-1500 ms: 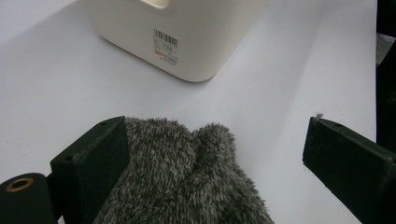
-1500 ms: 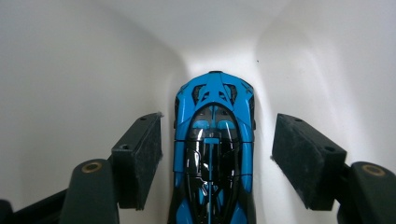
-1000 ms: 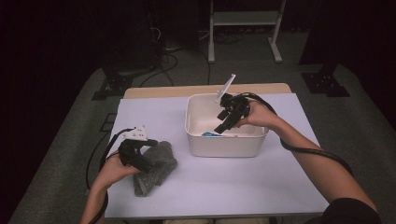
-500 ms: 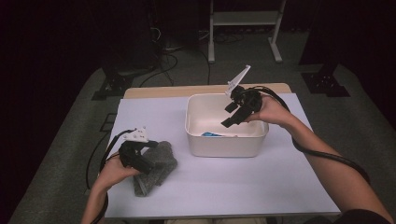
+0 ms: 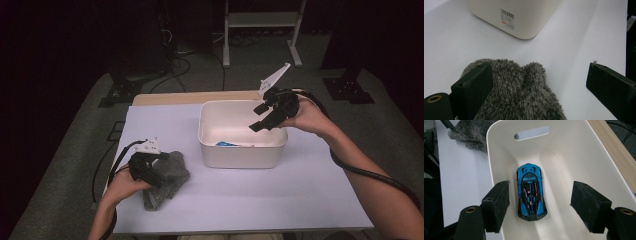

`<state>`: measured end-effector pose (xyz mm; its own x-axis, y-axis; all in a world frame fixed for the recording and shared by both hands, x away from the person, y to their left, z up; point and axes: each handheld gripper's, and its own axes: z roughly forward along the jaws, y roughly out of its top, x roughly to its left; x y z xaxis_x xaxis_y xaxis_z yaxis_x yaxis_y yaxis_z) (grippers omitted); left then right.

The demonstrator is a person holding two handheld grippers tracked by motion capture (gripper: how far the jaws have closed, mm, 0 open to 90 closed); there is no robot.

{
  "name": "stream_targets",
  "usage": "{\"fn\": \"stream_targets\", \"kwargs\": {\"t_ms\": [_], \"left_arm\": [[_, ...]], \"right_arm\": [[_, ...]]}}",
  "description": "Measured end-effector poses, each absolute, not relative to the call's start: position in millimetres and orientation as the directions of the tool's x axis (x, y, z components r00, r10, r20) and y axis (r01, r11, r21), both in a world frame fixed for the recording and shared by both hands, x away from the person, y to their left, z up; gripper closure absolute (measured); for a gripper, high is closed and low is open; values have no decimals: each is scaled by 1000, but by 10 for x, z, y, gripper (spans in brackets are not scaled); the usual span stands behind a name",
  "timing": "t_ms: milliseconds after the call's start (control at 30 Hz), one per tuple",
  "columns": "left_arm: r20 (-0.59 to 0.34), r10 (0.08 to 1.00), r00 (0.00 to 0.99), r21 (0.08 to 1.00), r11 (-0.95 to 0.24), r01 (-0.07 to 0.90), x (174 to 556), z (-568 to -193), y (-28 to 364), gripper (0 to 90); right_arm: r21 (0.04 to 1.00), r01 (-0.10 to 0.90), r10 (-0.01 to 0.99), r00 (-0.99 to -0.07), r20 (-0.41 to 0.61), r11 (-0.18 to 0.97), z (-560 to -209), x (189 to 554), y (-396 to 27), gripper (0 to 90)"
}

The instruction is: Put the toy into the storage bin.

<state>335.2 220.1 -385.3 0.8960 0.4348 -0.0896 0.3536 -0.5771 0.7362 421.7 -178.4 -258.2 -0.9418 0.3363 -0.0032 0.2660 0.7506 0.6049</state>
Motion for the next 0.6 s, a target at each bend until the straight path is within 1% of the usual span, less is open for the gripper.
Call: {"fn": "stream_targets", "kwargs": {"t_ms": [600], "left_arm": [[-83,443,893,737,-575,354,3362,-3892,2174,64]], "right_arm": [[614,315,404,-915,-5,724,-2551,4006,-2227,295]]}}
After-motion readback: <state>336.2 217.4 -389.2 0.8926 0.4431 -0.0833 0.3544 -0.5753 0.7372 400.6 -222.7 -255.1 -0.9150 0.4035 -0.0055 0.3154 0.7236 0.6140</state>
